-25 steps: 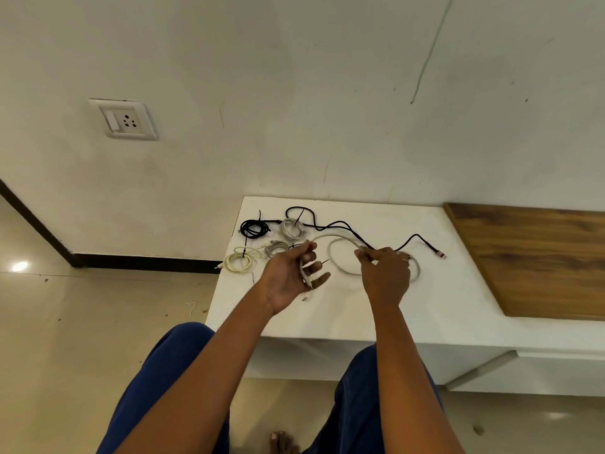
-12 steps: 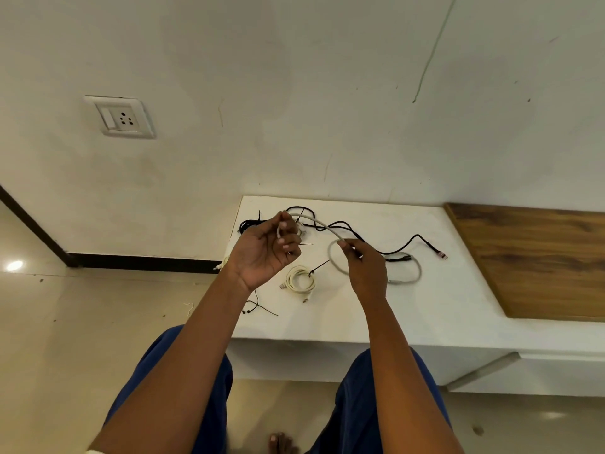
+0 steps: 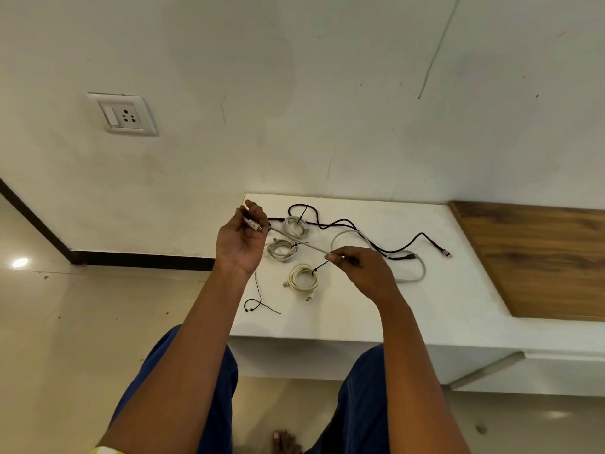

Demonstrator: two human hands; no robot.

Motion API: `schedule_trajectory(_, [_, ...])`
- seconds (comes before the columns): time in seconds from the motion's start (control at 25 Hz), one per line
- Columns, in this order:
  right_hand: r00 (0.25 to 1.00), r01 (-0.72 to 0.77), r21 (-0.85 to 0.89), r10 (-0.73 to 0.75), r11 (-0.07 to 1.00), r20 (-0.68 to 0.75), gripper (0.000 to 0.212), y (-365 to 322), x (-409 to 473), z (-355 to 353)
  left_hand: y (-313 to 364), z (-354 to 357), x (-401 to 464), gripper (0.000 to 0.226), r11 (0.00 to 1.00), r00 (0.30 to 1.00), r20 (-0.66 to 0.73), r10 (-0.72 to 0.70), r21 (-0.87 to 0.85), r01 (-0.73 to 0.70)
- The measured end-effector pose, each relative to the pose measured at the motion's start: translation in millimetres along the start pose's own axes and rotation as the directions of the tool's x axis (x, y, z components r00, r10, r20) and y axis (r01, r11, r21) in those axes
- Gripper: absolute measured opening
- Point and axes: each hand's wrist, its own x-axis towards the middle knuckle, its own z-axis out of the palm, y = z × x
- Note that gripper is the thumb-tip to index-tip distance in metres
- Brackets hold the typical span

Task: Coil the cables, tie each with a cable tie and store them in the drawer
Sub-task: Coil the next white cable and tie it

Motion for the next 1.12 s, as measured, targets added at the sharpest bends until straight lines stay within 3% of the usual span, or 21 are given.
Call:
schedule_trajectory(0.08, [0.999,0.039,-0.063,-0.037,0.997,0.036,0.018,-4.7,-3.6,-0.2,-4.3,-4.3,3.1,0.031,0.997,0.995,-0.075,0.060,0.048,-0.056])
schedule_trajectory(0.2, [0.990,0.114,-0.013,-0.113,0.993,0.082,0.017,-13.4,-8.3,-0.9,-16.9,-9.7,6.4,0.021,0.919,0.982,-0.095,0.165,0.376,-0.118])
schedule_trajectory(0.28, [0.985,0.149,0.040,-0.152,0.988,0.080,0.016,-17.8,-10.2,-0.7,-30.0,-14.6,7.1,0.017,0.778,0.978,-0.041,0.204,0.613,-0.136])
schedule_trajectory(0.4, [0.982,0.182,0.042,-0.183,0.982,0.036,0.017,-20.9,-11.4,-0.3,-48.2,-22.7,0.8,0.019,0.460,0.985,0.091,0.148,0.875,-0.150])
schedule_trajectory(0.48, [0.978,0.209,0.004,-0.209,0.978,-0.020,0.018,-22.0,-11.5,1.0,-57.9,-26.7,-7.2,0.021,0.247,0.987,0.156,0.033,0.956,-0.160])
schedule_trajectory(0.6, [0.964,0.220,0.012,-0.216,0.975,-0.157,0.017,-20.5,-8.9,1.2,-69.6,-29.3,-17.7,0.021,0.103,0.976,0.176,-0.127,0.981,-0.164])
schedule_trajectory(0.76, [0.937,0.195,-0.028,-0.195,0.980,-0.290,0.019,-16.2,-7.7,-1.5,-75.8,-25.5,-21.2,0.036,0.156,0.969,0.105,-0.225,0.985,-0.070])
schedule_trajectory(0.88, [0.934,0.141,-0.094,-0.164,0.986,-0.319,0.021,-13.7,-7.8,-2.6,-71.9,-19.8,-23.0,0.041,0.243,0.906,0.022,-0.423,0.966,0.090])
schedule_trajectory(0.96, [0.940,0.121,-0.079,-0.139,0.990,-0.312,0.020,-13.7,-7.2,-3.4,-66.0,-14.4,-24.3,0.034,0.333,0.836,-0.011,-0.549,0.914,0.230])
schedule_trajectory(1.12, [0.957,0.113,-0.018,-0.113,0.993,-0.268,0.027,-16.0,-4.8,-1.3,-55.8,-3.0,-24.6,0.024,0.572,0.734,0.119,-0.668,0.714,0.405])
